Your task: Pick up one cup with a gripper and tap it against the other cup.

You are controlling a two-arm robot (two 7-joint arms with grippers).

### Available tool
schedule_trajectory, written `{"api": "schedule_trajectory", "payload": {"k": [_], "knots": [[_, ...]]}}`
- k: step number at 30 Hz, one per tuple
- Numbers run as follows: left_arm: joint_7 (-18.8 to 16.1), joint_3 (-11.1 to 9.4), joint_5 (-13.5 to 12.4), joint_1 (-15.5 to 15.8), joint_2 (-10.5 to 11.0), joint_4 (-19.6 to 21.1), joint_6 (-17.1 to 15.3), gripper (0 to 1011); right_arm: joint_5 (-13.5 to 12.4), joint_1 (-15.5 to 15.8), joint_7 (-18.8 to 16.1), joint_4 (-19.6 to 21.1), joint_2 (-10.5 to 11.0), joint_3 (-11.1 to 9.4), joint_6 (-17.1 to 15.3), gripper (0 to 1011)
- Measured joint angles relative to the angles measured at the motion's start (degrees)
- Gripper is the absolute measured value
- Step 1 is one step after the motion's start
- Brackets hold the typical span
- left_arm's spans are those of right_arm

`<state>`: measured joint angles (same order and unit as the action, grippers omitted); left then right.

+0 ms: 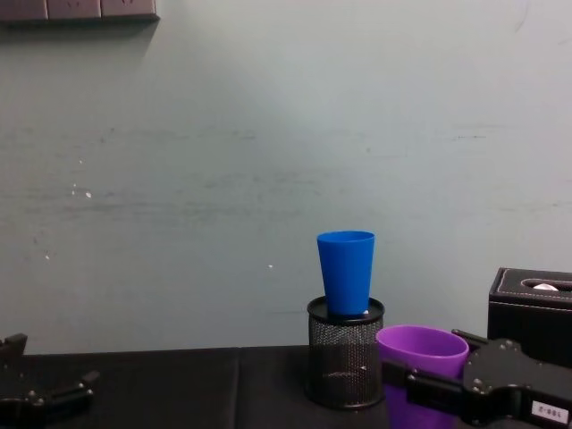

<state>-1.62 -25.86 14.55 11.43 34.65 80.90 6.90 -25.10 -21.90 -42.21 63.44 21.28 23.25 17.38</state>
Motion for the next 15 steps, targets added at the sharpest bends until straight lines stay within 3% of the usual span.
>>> {"api": "schedule_trajectory", "payload": {"k": [15], "knots": [[0.00,0.00,0.00,0.00,0.00,0.00,0.00,1011,-0.15,-0.71,0.30,-3.28,-0.17,0.60,0.39,734]]}}
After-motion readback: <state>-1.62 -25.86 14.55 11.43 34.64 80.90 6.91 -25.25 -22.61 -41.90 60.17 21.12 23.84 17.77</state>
